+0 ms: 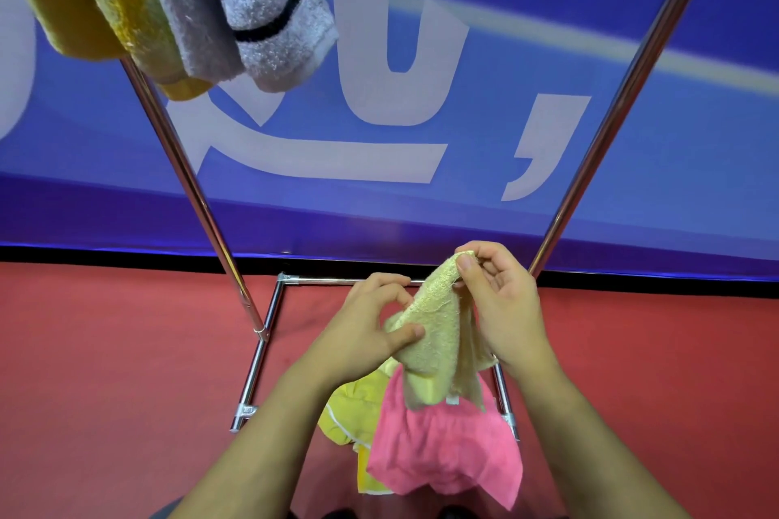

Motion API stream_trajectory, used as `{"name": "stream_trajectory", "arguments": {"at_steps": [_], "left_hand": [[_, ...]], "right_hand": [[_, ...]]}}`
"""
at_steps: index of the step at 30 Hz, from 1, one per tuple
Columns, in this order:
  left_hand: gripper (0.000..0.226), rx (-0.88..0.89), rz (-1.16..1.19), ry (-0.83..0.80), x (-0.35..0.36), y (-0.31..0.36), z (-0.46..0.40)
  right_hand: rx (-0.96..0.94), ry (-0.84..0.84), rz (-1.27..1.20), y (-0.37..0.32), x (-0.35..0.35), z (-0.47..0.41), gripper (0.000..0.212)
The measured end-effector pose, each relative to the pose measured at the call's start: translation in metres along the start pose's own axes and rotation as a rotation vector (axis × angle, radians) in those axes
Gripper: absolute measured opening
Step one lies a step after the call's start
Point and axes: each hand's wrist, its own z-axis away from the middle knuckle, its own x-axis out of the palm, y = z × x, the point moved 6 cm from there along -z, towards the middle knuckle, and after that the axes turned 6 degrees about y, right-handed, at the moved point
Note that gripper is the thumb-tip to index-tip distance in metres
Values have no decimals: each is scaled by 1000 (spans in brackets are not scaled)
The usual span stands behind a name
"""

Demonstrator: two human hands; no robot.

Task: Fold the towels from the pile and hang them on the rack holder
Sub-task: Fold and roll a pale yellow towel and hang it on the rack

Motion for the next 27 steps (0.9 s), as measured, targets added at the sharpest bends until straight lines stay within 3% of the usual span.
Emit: {"name": "stream_trajectory", "arguments": {"at_steps": [3,8,11,15,22,24,27], "left_hand": [[19,2,22,-73,5,-2,1],[47,-108,-192,-276,14,-18,7],[60,-162,-337,-180,-4,-25,6],[55,-160,-373,-3,-26,-14,3],[43,-110,-496,145,-42,8,6],[38,-74,-452,192,-44,11,5],[31,-83,-119,268,-49,8,3]], "right_hand": [[0,9,-31,-2,0,1,9],[1,7,-33,-3,-2,0,8],[11,80,-16,1,-13,-6,8],[27,162,76,12,-27,-12,7],[55,253,195,25,-43,-15,5],[58,259,200,26,-44,-16,5],[68,270,178,29,-44,-16,6]]}}
